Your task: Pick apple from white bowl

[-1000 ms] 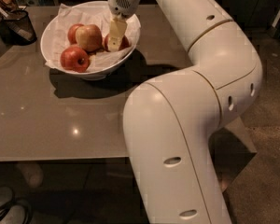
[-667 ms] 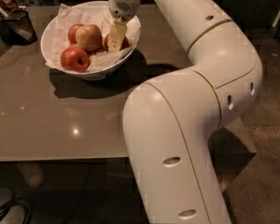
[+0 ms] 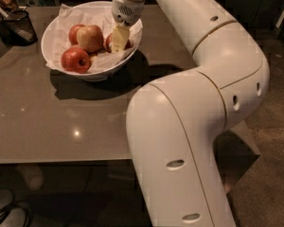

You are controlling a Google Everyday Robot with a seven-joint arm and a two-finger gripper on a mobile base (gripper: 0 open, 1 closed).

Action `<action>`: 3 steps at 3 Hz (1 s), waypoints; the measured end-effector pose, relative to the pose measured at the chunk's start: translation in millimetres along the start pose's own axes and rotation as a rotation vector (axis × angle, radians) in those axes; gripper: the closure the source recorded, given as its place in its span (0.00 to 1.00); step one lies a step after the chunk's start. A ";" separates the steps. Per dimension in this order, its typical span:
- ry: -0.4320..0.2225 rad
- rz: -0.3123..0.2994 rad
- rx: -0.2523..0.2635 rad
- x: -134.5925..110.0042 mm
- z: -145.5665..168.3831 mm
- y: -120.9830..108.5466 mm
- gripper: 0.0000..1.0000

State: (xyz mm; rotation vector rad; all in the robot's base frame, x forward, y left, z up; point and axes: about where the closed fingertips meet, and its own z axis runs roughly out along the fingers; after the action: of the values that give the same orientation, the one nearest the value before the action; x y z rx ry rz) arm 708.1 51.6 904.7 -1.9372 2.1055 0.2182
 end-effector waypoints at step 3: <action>0.013 0.013 -0.005 1.2 9.6 -1.4 0.98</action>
Offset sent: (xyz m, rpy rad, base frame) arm 0.0020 0.0014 -0.0083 -0.0102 0.0082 -0.0104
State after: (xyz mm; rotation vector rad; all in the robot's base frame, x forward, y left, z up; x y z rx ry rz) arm 710.3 53.1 895.3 -1.9337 2.1279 0.2136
